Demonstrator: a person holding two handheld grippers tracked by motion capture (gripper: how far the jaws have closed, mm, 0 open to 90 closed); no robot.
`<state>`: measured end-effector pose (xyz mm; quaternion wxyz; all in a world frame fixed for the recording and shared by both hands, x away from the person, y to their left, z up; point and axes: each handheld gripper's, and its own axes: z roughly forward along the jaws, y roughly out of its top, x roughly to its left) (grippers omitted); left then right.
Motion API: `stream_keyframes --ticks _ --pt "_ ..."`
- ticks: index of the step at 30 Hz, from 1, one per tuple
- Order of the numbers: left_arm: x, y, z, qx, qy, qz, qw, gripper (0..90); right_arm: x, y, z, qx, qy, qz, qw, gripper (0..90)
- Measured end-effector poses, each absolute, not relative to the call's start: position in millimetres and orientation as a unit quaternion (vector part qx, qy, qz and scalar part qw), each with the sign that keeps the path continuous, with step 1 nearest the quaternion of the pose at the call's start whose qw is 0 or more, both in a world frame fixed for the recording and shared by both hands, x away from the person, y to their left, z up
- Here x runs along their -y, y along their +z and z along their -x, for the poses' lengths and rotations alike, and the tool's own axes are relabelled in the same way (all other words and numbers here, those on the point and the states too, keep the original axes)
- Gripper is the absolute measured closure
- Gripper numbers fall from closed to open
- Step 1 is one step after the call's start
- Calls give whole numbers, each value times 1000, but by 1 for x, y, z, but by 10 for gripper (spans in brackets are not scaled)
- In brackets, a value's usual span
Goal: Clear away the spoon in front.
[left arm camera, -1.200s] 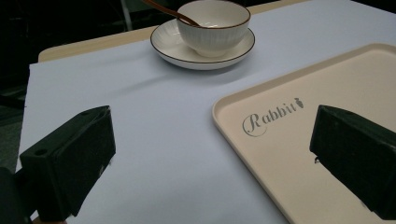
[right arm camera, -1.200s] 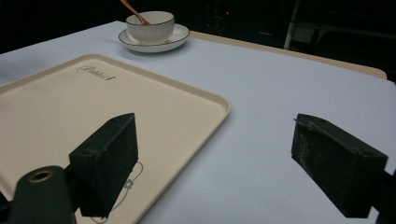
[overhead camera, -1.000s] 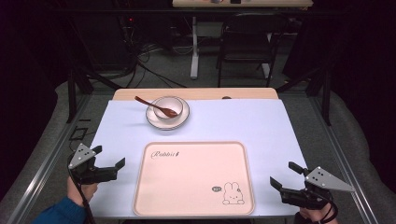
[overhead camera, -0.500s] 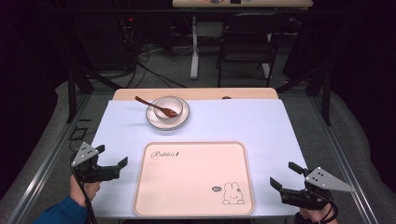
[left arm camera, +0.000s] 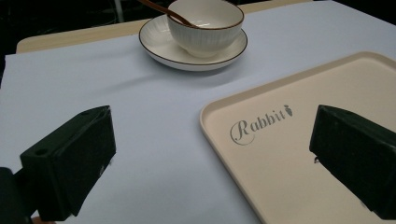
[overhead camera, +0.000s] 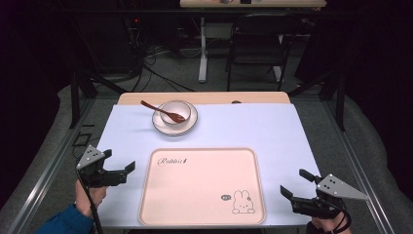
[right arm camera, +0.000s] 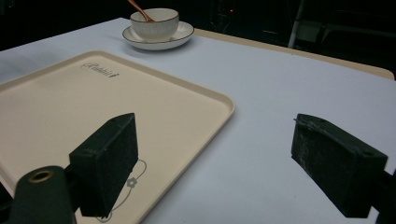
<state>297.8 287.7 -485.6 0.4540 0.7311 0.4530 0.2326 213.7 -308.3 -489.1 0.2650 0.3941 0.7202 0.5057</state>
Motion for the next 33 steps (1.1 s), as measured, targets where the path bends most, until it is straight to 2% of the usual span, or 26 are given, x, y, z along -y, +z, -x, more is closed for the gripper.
stream_keyframes --ticks 33 --pt "-278 -481 -364 -492 250 -700 452 3 310 -489 -213 -718 506 -398 265 137"
